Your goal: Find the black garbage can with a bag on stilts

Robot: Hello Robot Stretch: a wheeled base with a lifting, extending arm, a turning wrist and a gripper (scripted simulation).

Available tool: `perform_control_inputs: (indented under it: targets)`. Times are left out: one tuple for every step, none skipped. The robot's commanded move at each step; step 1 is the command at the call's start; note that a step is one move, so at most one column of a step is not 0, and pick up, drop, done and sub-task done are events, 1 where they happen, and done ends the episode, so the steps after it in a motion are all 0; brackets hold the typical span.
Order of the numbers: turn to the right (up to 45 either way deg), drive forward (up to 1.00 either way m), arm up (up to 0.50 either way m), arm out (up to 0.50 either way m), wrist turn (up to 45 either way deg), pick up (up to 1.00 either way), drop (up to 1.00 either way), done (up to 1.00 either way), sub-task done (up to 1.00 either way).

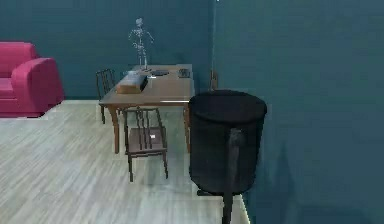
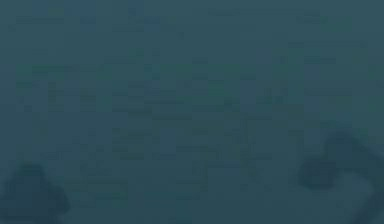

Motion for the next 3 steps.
perform_control_inputs:
  targets:
    - [-27.0, 0.00, 0.00, 0.00, 0.0, 0.00, 0.00, 0.00, 0.00]
    - [0.0, 0.10, 0.00, 0.00, 0.0, 0.00, 0.00, 0.00, 0.00]
    - [39.0, 0.00, 0.00, 0.00, 0.0, 0.00, 0.00, 0.00, 0.00]
